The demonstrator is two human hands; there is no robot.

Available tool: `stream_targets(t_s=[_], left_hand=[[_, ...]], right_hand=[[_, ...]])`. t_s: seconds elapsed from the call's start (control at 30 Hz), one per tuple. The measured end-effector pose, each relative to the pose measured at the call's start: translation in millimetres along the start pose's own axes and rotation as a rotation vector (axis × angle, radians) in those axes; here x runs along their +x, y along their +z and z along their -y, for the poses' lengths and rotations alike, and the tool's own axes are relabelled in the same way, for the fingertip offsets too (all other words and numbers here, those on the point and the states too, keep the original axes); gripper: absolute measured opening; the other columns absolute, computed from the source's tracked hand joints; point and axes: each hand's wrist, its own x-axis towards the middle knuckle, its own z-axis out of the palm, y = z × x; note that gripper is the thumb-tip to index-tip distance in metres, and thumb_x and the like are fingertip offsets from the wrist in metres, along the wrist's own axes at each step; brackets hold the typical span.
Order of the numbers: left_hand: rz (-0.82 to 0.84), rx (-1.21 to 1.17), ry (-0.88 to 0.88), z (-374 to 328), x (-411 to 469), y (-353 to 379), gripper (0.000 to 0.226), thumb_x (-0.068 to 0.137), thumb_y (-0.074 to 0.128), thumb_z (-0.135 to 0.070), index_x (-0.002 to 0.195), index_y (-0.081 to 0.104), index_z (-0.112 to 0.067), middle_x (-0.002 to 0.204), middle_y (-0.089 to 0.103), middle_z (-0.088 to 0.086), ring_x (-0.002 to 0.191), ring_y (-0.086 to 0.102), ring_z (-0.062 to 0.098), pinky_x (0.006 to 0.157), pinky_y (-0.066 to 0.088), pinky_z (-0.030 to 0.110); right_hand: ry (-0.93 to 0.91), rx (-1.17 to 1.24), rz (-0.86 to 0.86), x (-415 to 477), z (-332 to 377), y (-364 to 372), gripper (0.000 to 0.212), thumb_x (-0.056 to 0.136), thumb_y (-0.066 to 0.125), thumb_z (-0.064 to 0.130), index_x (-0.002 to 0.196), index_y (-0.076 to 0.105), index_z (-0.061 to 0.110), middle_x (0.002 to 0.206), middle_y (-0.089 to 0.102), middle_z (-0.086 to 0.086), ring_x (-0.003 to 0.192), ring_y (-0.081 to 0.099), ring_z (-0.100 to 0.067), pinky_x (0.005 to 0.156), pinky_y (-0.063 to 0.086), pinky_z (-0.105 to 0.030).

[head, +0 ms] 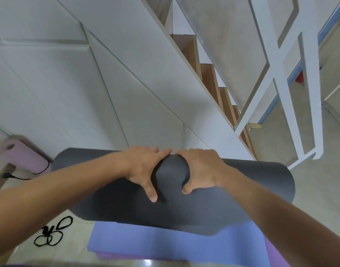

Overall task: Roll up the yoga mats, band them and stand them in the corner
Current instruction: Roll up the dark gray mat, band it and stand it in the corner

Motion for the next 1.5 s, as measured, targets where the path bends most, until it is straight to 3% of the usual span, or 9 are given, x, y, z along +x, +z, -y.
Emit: stream_targets(t_s=[0.13,0.37,0.53,0.77,0.9,1.07,1.2,1.37,1.5], left_hand=[[-0.277,0.344,-0.035,-18.4,-0.4,21.6,0.134,0.051,0.079,-0.073,0.152,0.003,-0.027,0.13,0.046,0.003,0.112,0.053,0.027,0.094,0.046,0.044],[0.018,-0.216,-0.046,3.8,8.0,-5.6,0.093,0.047,0.089,-0.057,0.125,0.048,-0.03,0.111,0.065,-0.009,0.099,0.064,0.018,0.089,0.053,0.037],[0.231,-0.566,-0.024,8.5,3.4,-18.9,0.094,0.045,0.095,-0.039,0.127,0.051,-0.028,0.12,0.064,-0.006,0.106,0.065,0.012,0.096,0.055,0.037],[-0.227,0.469,-0.011,-24.5,-21.0,4.2,0.147,0.052,0.082,-0.071,0.15,-0.019,-0.027,0.144,0.034,0.008,0.127,0.044,0.032,0.111,0.029,0.057],[-0.331,0.481,0.068,-18.0,-17.3,12.2,0.12,0.061,0.076,-0.065,0.149,0.006,-0.024,0.129,0.045,0.008,0.107,0.051,0.029,0.088,0.043,0.042],[-0.156,0.265,0.034,-5.6,-5.7,9.9,0.103,0.053,0.076,-0.067,0.138,0.032,-0.03,0.115,0.054,-0.003,0.098,0.057,0.021,0.081,0.052,0.039],[0.004,-0.04,-0.055,-1.8,5.2,-0.6,0.097,0.044,0.082,-0.067,0.125,0.042,-0.032,0.106,0.063,-0.01,0.09,0.062,0.017,0.083,0.055,0.039],[0.166,-0.348,-0.041,2.5,6.2,-4.4,0.093,0.049,0.091,-0.054,0.129,0.046,-0.037,0.114,0.062,-0.016,0.104,0.061,0.013,0.098,0.051,0.039],[0.071,-0.064,0.009,-9.1,-4.1,-5.0,0.117,0.052,0.085,-0.065,0.147,0.023,-0.036,0.122,0.053,-0.008,0.109,0.059,0.02,0.095,0.05,0.04]], right_hand=[[0.042,0.193,0.132,1.2,-6.9,-11.8,0.099,0.052,0.085,0.061,0.137,0.039,0.043,0.119,0.062,0.016,0.103,0.06,-0.013,0.091,0.048,-0.034],[-0.044,-0.217,-0.058,-15.7,16.5,27.1,0.142,0.058,0.079,0.07,0.155,-0.016,0.029,0.156,0.025,-0.005,0.139,0.032,-0.029,0.117,0.024,-0.051],[-0.073,-0.101,-0.085,-10.6,12.3,15.4,0.111,0.06,0.076,0.068,0.149,0.018,0.036,0.133,0.049,0.003,0.116,0.051,-0.021,0.093,0.045,-0.039],[0.09,0.34,0.134,2.8,-6.9,-3.8,0.095,0.046,0.087,0.06,0.13,0.045,0.044,0.116,0.062,0.018,0.104,0.059,-0.012,0.094,0.049,-0.037],[0.102,0.428,0.205,0.7,-4.5,8.9,0.093,0.047,0.086,0.062,0.128,0.043,0.049,0.118,0.06,0.02,0.107,0.059,-0.012,0.095,0.05,-0.041],[0.005,0.156,0.105,-19.4,11.7,18.7,0.122,0.057,0.078,0.073,0.153,0.009,0.042,0.143,0.043,0.009,0.124,0.051,-0.022,0.1,0.045,-0.043],[0.049,-0.158,-0.112,-29.8,35.5,47.5,0.141,0.062,0.078,0.072,0.154,-0.019,0.026,0.163,0.011,-0.01,0.148,0.017,-0.037,0.119,0.017,-0.059],[-0.024,-0.145,-0.176,-23.8,23.4,42.4,0.117,0.062,0.075,0.07,0.153,0.014,0.027,0.142,0.041,-0.006,0.125,0.043,-0.028,0.106,0.036,-0.044],[0.006,-0.033,-0.101,-14.2,19.9,32.0,0.11,0.057,0.076,0.071,0.147,0.024,0.034,0.131,0.049,0.004,0.117,0.049,-0.02,0.093,0.042,-0.038]])
